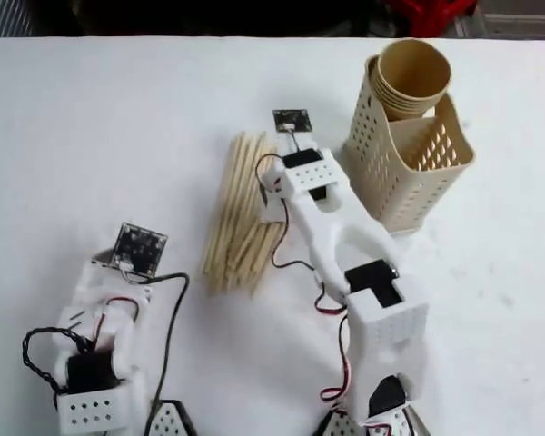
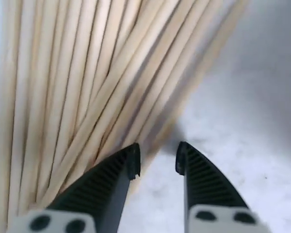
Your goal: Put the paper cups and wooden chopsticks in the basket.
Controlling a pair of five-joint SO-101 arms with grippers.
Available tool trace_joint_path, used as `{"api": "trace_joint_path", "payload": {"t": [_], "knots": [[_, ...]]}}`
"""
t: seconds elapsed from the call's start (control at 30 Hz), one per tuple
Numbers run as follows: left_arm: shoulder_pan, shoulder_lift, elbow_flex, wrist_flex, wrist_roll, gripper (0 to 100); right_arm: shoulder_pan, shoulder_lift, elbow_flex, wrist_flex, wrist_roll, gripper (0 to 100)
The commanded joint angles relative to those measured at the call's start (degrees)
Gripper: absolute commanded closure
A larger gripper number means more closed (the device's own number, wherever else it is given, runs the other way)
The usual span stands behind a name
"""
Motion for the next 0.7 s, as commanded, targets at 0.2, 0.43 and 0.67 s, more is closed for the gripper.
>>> {"api": "trace_joint_path", "payload": {"t": [0.2,0.43,0.67], "knots": [[0.57,-0.40,-0.18,0.18,-0.70,86,0.31,2.59,-1.49,1.63,-1.93,98.1],[0.57,-0.40,-0.18,0.18,-0.70,86,0.75,2.59,-1.58,5.85,-2.02,89.7],[0.57,-0.40,-0.18,0.18,-0.70,86,3.82,3.21,-3.08,6.02,-2.02,85.8]]}}
